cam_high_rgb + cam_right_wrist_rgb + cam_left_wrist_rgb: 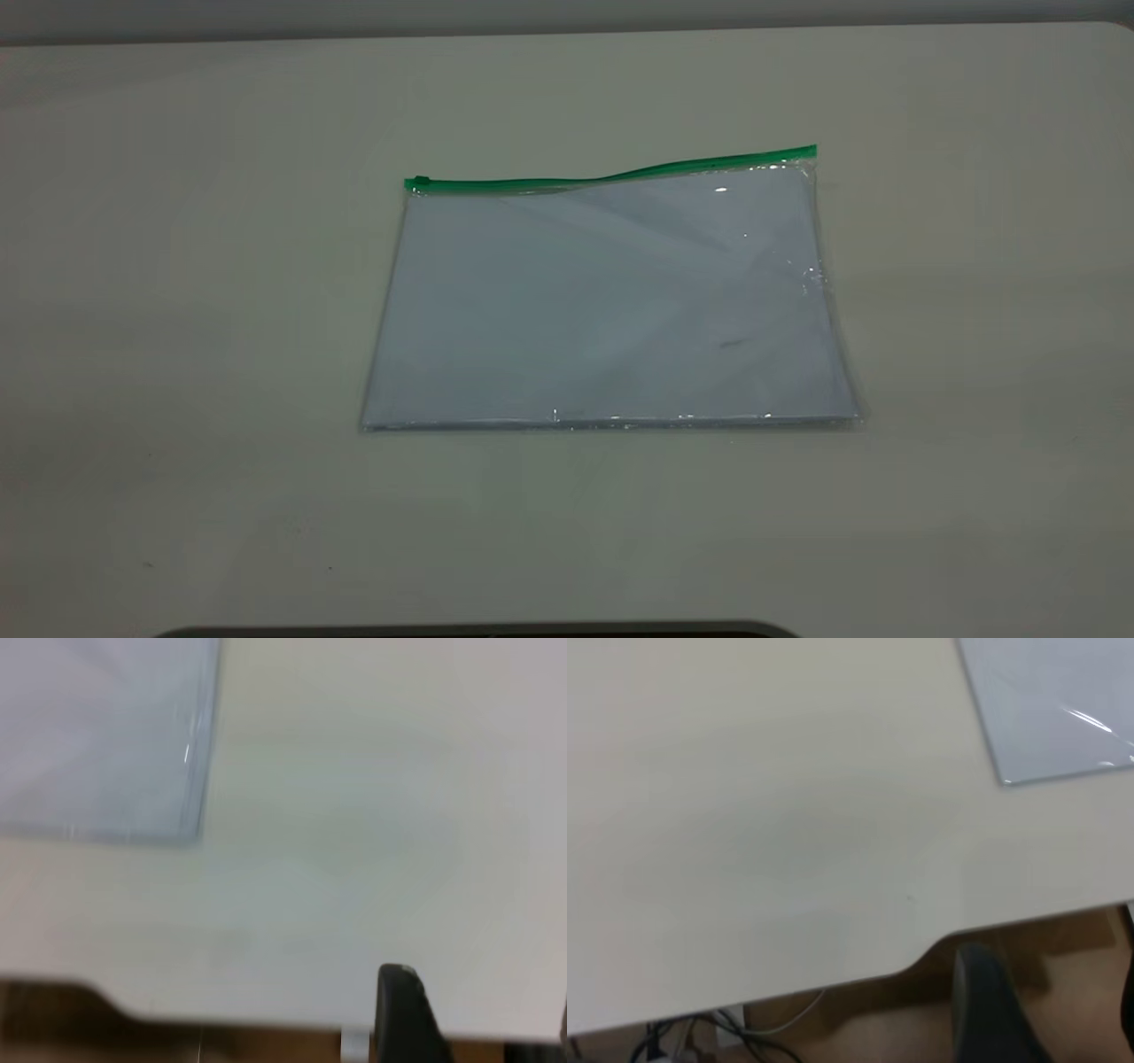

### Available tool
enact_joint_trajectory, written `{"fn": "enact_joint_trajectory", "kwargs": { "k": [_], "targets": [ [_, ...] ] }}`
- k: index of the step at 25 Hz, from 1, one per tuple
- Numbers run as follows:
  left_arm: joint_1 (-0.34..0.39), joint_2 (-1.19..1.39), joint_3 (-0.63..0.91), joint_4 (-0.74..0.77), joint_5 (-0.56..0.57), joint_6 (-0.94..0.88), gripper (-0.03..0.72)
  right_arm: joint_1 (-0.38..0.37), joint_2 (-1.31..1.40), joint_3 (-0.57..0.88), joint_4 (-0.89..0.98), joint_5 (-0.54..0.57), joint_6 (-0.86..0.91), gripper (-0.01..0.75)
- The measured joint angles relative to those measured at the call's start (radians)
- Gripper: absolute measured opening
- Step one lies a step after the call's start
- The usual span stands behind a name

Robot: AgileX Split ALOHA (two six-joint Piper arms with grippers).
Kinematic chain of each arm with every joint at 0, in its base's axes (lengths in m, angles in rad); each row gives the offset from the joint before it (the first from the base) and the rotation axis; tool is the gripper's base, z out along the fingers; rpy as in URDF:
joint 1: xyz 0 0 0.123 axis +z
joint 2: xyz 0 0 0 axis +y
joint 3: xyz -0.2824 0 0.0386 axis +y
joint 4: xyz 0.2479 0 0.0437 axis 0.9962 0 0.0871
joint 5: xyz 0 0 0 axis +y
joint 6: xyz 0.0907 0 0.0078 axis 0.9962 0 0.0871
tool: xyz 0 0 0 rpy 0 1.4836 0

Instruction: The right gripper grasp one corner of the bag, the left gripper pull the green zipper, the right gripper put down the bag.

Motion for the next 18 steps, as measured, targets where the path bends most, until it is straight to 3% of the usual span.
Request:
{"fn": "enact_joint_trajectory", "kwargs": {
  "k": [7,18],
  "targets": [
    [0.101,-0.090,0.001,0.000,0.002,0.000,0.431,-0.006,-0.168,0.000,0.002,0.013,0.000,0.456],
    [0.111,-0.128,0.001,0.000,0.006,-0.003,0.431,-0.006,-0.168,0.000,0.004,0.013,0.000,0.454]
  ]
}}
